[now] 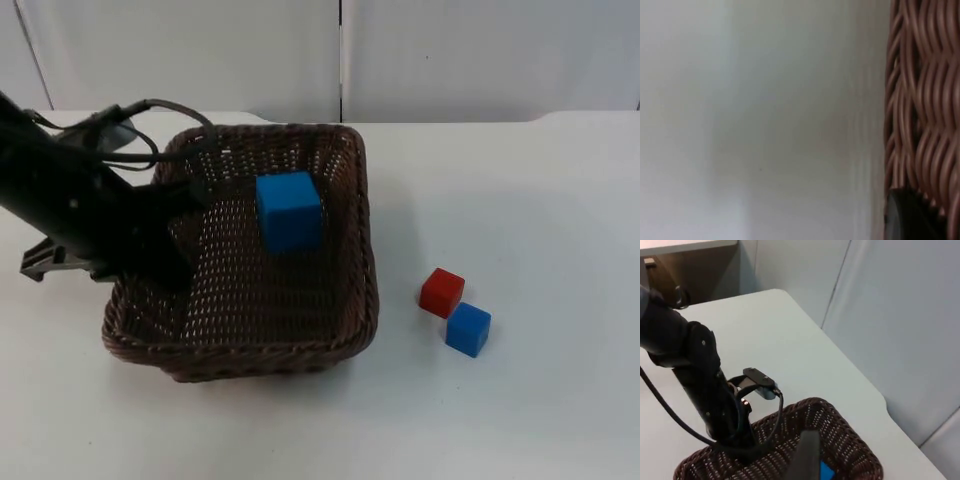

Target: Pick up the basket with the left hand and place the largest block into the basket with the right hand.

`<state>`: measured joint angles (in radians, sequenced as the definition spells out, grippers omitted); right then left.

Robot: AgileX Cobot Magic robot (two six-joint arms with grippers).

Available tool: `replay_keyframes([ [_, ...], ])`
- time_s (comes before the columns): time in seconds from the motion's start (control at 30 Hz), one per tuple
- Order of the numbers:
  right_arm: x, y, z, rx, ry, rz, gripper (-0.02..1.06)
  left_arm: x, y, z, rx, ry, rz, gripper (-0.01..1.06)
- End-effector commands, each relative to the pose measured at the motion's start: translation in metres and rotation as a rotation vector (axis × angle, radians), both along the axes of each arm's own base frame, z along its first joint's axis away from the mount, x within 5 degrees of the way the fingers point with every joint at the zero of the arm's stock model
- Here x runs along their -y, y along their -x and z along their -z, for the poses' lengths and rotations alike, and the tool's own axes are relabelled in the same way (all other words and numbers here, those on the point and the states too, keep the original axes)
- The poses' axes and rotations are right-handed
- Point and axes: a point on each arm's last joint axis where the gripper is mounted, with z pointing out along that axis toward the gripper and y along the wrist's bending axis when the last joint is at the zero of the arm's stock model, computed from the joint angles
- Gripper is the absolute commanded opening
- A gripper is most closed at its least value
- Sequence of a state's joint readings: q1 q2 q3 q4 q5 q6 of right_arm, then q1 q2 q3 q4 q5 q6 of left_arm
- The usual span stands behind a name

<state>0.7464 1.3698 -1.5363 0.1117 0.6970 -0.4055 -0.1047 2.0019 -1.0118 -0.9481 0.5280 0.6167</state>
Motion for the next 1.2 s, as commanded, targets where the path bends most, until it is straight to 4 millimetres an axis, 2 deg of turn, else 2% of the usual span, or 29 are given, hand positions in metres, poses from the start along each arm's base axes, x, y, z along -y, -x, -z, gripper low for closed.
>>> replay_keyframes([
  [0.0, 0.005, 0.005, -0.006, 0.012, -0.002, 0.014, 0.74, 0.004, -0.005, -0.003, 0.014, 0.026, -0.014, 0.00],
  [0.17, 0.012, 0.009, -0.010, 0.018, 0.006, 0.037, 0.74, 0.004, -0.007, 0.009, -0.016, 0.026, -0.014, 0.00],
  [0.27, 0.017, 0.011, -0.013, 0.025, 0.010, 0.062, 0.74, 0.004, -0.007, 0.012, -0.024, 0.026, -0.013, 0.19],
  [0.3, 0.017, 0.011, -0.013, 0.025, 0.010, 0.062, 0.74, 0.004, -0.007, 0.012, -0.024, 0.026, -0.013, 0.19],
  [0.43, 0.020, 0.012, -0.014, 0.033, 0.015, 0.074, 0.74, 0.005, -0.006, 0.011, -0.030, 0.033, -0.010, 0.63],
  [0.47, 0.020, 0.012, -0.014, 0.033, 0.015, 0.074, 0.74, 0.005, -0.006, 0.011, -0.030, 0.033, -0.010, 0.63],
  [0.5, 0.020, 0.012, -0.014, 0.030, 0.019, 0.076, 0.74, 0.005, -0.006, 0.011, -0.029, 0.034, -0.007, 0.77],
  [0.57, 0.020, 0.012, -0.014, 0.028, 0.021, 0.077, 0.74, 0.005, -0.006, 0.008, -0.022, 0.032, -0.002, 0.87],
  [0.67, 0.020, 0.012, -0.013, 0.023, 0.023, 0.077, 0.74, 0.002, -0.007, 0.001, 0.000, 0.029, -0.006, 0.92],
  [0.77, 0.020, 0.012, -0.013, 0.021, 0.025, 0.077, 0.74, -0.001, -0.008, -0.006, 0.029, 0.008, -0.009, 0.93],
  [1.17, 0.020, 0.013, -0.012, 0.004, 0.024, 0.083, 0.74, -0.010, -0.007, -0.059, 0.180, -0.083, -0.043, 0.92],
])
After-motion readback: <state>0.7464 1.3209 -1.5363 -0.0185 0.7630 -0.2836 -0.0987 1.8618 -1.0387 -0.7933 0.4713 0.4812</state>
